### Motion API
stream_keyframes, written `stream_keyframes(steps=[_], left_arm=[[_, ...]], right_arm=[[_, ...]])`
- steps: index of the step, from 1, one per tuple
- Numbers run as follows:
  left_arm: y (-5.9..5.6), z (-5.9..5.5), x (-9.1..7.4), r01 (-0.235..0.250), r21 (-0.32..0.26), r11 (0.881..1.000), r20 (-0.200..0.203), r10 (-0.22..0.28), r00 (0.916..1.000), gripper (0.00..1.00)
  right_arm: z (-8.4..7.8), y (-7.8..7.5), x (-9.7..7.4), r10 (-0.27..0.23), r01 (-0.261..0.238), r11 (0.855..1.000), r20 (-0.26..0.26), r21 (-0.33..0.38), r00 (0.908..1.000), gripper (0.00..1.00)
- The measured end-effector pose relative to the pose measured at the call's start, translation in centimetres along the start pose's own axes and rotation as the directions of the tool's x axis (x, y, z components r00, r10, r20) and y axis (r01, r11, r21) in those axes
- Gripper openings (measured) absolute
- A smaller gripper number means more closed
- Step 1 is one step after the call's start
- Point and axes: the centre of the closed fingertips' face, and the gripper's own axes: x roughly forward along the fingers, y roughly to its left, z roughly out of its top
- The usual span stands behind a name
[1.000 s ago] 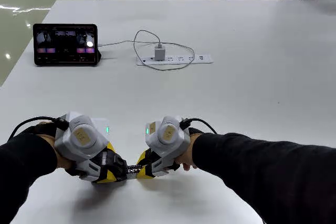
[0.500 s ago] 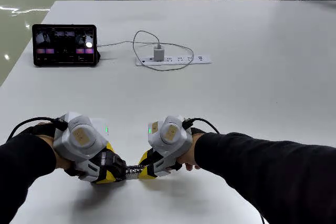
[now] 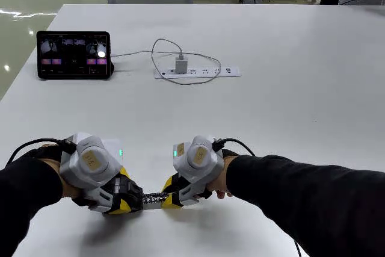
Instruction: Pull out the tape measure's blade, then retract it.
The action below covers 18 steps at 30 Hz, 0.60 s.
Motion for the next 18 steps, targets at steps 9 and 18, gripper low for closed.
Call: stream_keyframes(steps=[9, 18], left_arm=[[0.0, 0.02, 0.03, 0.0, 0.002, 1.0, 0.001, 0.0, 1.0, 0.33], [0.0, 0.06, 0.05, 0.001, 0.0, 1.0, 0.004, -0.001, 1.0, 0.33]], right_arm=[[-0.39, 0.13, -0.36, -0.004, 0.004, 1.0, 0.002, 0.002, 1.0, 0.1], [-0.74, 0.16, -0.66, -0.004, 0.004, 1.0, 0.001, -0.001, 1.0, 0.1]])
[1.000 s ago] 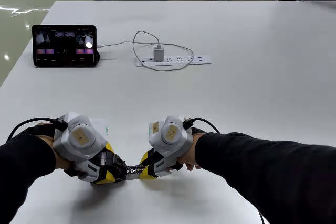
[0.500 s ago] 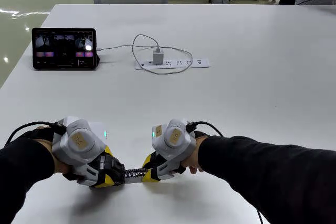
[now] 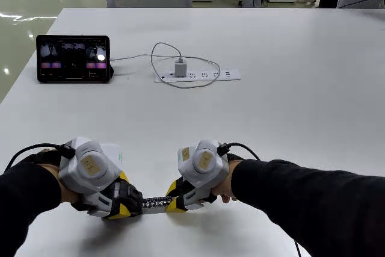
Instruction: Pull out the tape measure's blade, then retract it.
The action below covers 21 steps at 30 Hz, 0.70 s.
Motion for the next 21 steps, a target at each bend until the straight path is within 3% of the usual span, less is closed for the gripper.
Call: stream_keyframes(steps=[21], left_arm=[[0.04, -0.04, 0.06, -0.004, 0.003, 1.0, 0.002, 0.004, 1.0, 0.33]], right_arm=[[-0.66, 0.11, -0.63, -0.004, 0.004, 1.0, 0.008, 0.002, 1.0, 0.1]])
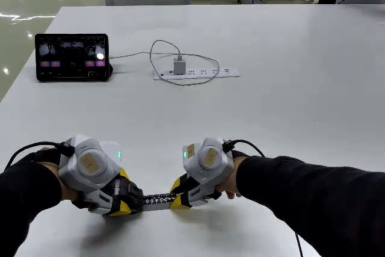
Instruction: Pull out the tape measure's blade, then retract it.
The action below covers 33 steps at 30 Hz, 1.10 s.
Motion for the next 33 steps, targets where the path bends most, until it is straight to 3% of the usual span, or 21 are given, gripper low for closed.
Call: stream_keyframes(steps=[33], left_arm=[[-0.2, 0.1, 0.0, -0.002, 0.0, 1.0, 0.004, 0.002, 1.0, 0.33]], right_arm=[[-1.3, 0.1, -1.0, -0.004, 0.004, 1.0, 0.004, 0.02, 1.0, 0.1]])
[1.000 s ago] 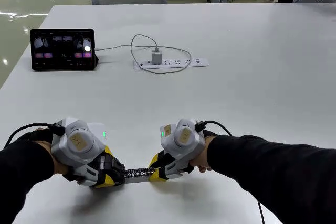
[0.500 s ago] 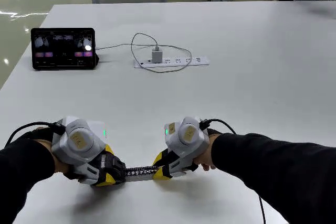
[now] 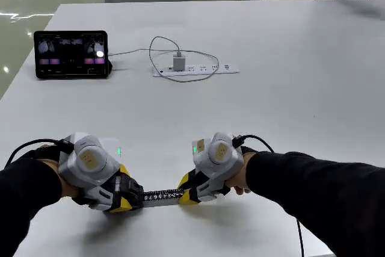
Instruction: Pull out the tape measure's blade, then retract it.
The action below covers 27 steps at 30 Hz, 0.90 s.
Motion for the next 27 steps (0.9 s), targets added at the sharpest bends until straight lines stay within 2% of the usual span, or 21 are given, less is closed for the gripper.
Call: stream_keyframes(steps=[27], left_arm=[[-0.1, 0.2, 0.1, -0.001, 0.002, 1.0, -0.002, 0.001, 1.0, 0.33]], right_arm=[[-1.4, -0.1, -1.4, -0.004, 0.004, 1.0, -0.015, 0.009, 0.9999, 0.1]])
